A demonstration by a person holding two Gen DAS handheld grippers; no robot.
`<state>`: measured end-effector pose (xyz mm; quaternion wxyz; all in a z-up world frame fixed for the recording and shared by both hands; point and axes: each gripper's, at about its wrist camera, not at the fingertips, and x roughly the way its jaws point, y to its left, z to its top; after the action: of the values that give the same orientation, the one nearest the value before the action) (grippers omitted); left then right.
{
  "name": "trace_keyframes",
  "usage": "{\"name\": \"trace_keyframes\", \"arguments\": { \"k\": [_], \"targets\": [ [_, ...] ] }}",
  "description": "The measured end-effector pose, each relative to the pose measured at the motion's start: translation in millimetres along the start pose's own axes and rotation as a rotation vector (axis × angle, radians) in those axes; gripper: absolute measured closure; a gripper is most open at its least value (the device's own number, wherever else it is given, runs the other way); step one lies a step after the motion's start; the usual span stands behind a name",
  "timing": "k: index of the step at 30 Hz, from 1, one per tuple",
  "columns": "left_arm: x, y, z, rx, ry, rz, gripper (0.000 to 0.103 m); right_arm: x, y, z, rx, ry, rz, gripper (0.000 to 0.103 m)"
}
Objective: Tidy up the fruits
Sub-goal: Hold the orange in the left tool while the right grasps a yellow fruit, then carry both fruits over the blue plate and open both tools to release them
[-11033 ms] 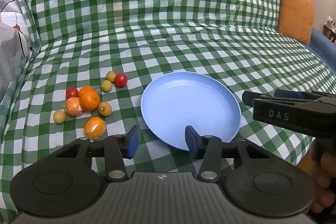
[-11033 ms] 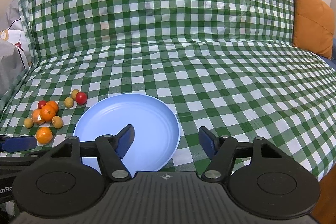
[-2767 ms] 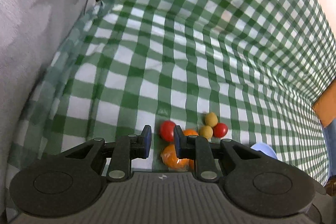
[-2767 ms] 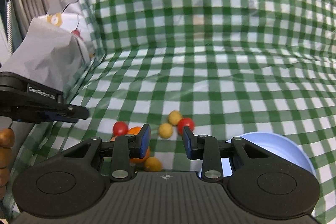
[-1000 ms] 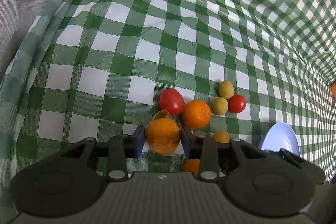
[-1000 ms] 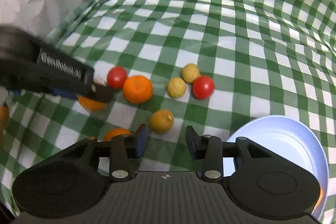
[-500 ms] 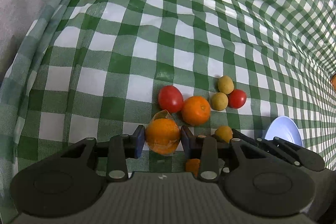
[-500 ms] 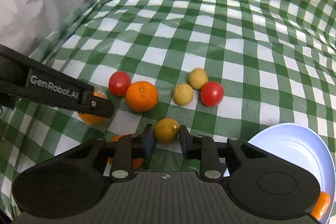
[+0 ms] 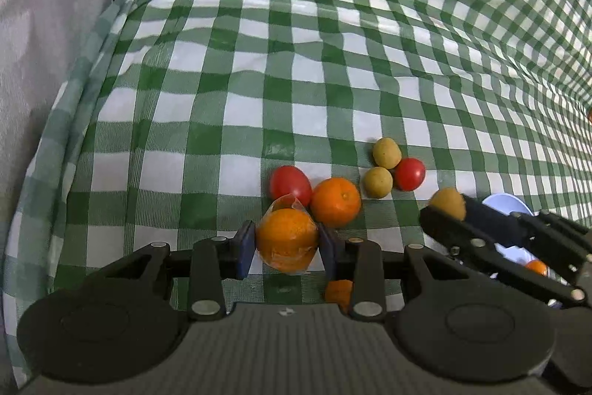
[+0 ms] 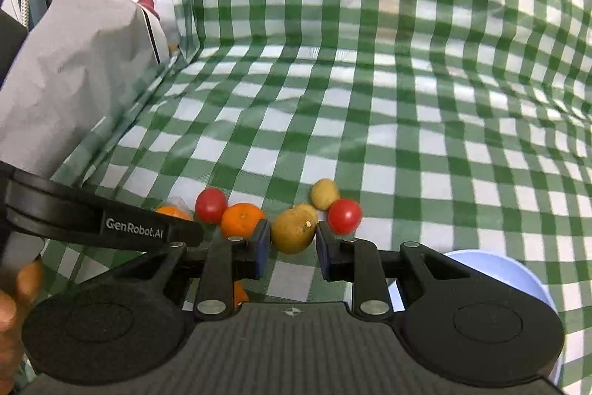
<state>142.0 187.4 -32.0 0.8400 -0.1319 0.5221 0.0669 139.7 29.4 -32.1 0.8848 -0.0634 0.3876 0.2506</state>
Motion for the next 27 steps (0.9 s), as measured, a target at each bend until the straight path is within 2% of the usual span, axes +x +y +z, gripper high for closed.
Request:
{"name": "trace_keyframes", "arguments": {
  "k": [14,27],
  "targets": [
    [-7.2,-36.4,-3.3,0.111,-0.039,0.014,0.063,-46.5,-33.9,-7.1,0.003,-0.061,-0.027,0.075],
    [-11.4,-81.3,-16.1,0.238,-0.095,0.002,0.063,-67.2,-78.9,-21.4,0.04,-0.077,-0.077,0.075]
  ]
}}
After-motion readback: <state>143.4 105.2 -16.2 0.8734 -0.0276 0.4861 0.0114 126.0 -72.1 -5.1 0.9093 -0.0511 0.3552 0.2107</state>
